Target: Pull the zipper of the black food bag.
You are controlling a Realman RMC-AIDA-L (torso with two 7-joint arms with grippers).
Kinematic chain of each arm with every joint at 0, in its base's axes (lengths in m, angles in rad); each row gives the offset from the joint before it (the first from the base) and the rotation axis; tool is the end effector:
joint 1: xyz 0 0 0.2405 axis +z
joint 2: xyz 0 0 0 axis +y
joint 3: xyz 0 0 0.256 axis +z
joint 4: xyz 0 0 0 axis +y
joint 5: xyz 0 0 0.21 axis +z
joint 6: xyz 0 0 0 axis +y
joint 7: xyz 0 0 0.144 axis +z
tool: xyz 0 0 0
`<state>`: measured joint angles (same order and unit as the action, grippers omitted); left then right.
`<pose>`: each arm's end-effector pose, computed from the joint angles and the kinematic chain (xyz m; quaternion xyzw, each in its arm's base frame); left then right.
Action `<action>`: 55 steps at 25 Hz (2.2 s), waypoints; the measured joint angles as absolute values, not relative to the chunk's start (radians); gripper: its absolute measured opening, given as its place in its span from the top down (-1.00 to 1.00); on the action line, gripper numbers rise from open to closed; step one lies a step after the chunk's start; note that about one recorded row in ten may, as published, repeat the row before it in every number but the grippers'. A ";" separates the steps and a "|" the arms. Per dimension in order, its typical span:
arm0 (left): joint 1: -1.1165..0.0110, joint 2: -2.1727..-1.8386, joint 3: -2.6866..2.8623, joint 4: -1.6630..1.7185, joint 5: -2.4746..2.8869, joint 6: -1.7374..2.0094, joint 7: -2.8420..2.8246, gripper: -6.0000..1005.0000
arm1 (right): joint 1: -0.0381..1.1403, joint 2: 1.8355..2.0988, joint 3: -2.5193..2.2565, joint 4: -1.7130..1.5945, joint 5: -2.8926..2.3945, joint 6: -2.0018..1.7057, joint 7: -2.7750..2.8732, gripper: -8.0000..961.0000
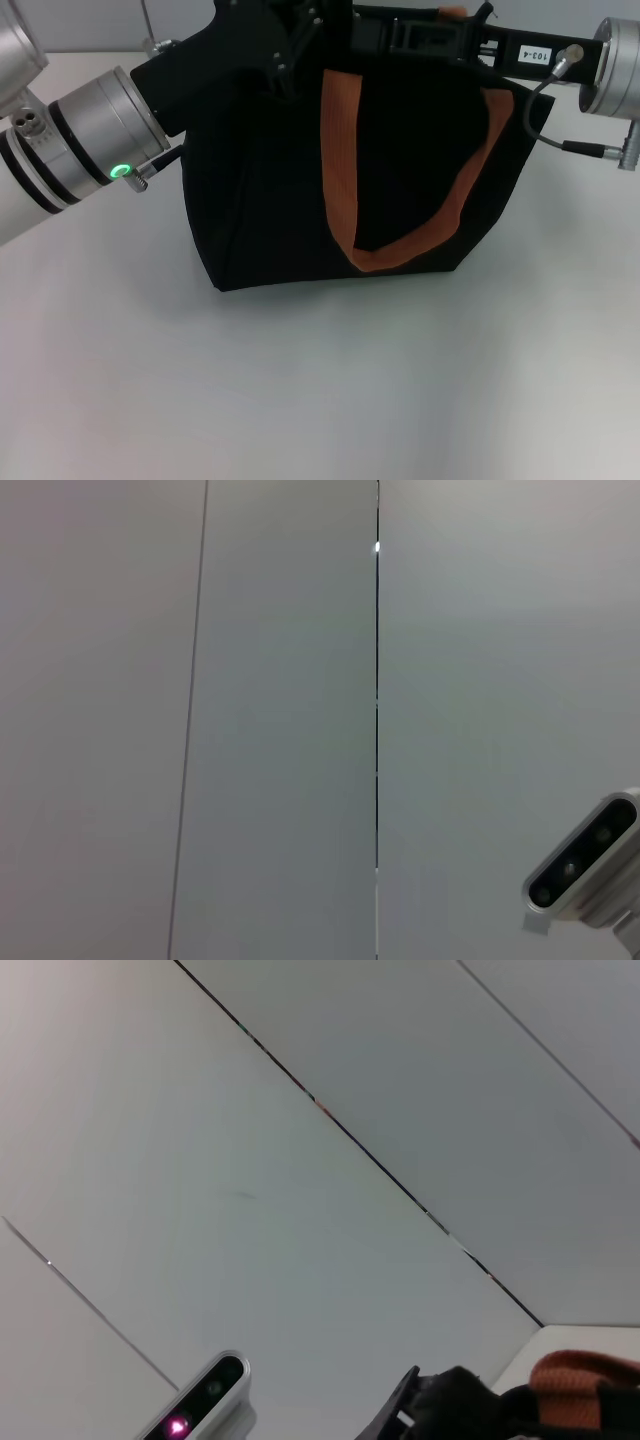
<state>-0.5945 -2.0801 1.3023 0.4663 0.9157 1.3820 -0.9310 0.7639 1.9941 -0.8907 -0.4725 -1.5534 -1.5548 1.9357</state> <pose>-0.1705 0.3648 -0.0206 -0.8516 -0.0789 -0.4672 0.2243 0.1617 0.3867 0.0128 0.8378 -0.3836 -0.3876 0.0259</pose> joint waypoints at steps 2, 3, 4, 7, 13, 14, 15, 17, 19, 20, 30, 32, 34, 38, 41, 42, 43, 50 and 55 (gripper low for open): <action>-0.595 -2.080 1.302 0.466 0.916 1.379 -0.931 0.87 | 0.765 1.994 -0.893 -0.472 -1.553 -1.558 1.936 0.39; -0.595 -2.080 1.302 0.466 0.916 1.376 -0.931 0.87 | 0.766 1.993 -0.894 -0.473 -1.553 -1.560 1.936 0.39; -0.595 -2.080 1.302 0.466 0.916 1.375 -0.931 0.87 | 0.769 1.991 -0.895 -0.472 -1.553 -1.563 1.937 0.39; -0.595 -2.080 1.302 0.466 0.916 1.372 -0.931 0.87 | 0.774 1.989 -0.895 -0.463 -1.553 -1.566 1.938 0.39; -0.595 -2.080 1.302 0.466 0.913 1.371 -0.931 0.87 | 0.767 1.986 -0.888 -0.454 -1.550 -1.564 1.939 0.39; -0.595 -2.080 1.302 0.466 0.912 1.371 -0.928 0.87 | 0.767 1.986 -0.888 -0.454 -1.550 -1.564 1.939 0.38; -0.595 -2.080 1.302 0.465 0.910 1.371 -0.924 0.87 | 0.765 1.986 -0.888 -0.454 -1.550 -1.557 1.937 0.38; -0.595 -2.080 1.302 0.465 0.910 1.371 -0.923 0.87 | 0.763 1.987 -0.889 -0.456 -1.551 -1.555 1.928 0.38; -0.595 -2.080 1.302 0.463 0.908 1.371 -0.922 0.87 | 0.751 1.991 -0.889 -0.465 -1.551 -1.560 1.874 0.38; -0.595 -2.080 1.302 0.463 0.907 1.371 -0.922 0.87 | 0.720 2.004 -0.886 -0.485 -1.542 -1.572 1.781 0.38; -0.597 -2.080 1.302 0.454 0.891 1.370 -0.922 0.86 | 0.544 2.075 -0.879 -0.590 -1.426 -1.600 1.374 0.38; -0.598 -2.080 1.302 0.454 0.891 1.369 -0.922 0.86 | 0.542 2.074 -0.877 -0.599 -1.425 -1.605 1.374 0.38; -0.601 -2.080 1.305 0.454 0.891 1.369 -0.922 0.86 | 0.537 2.072 -0.870 -0.620 -1.425 -1.602 1.393 0.38; -0.601 -2.080 1.310 0.454 0.890 1.372 -0.922 0.86 | 0.556 2.054 -0.865 -0.649 -1.447 -1.565 1.551 0.38; -0.605 -2.080 1.314 0.455 0.890 1.374 -0.922 0.86 | 0.589 2.040 -0.863 -0.653 -1.493 -1.547 1.704 0.39; -0.606 -2.080 1.317 0.455 0.890 1.374 -0.922 0.86 | 0.598 2.037 -0.862 -0.654 -1.507 -1.541 1.741 0.39; -0.607 -2.080 1.320 0.456 0.890 1.374 -0.922 0.86 | 0.605 2.034 -0.862 -0.654 -1.522 -1.534 1.772 0.39; -0.610 -2.080 1.324 0.458 0.890 1.375 -0.922 0.86 | 0.631 2.031 -0.869 -0.650 -1.589 -1.478 1.847 0.40; -0.611 -2.080 1.324 0.459 0.890 1.375 -0.922 0.86 | 0.645 2.033 -0.869 -0.649 -1.590 -1.472 1.847 0.40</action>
<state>-0.6110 -2.0800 1.3239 0.4585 0.8904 1.3754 -0.9219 0.6451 2.0329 -0.8687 -0.6487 -1.5900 -1.4717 1.8474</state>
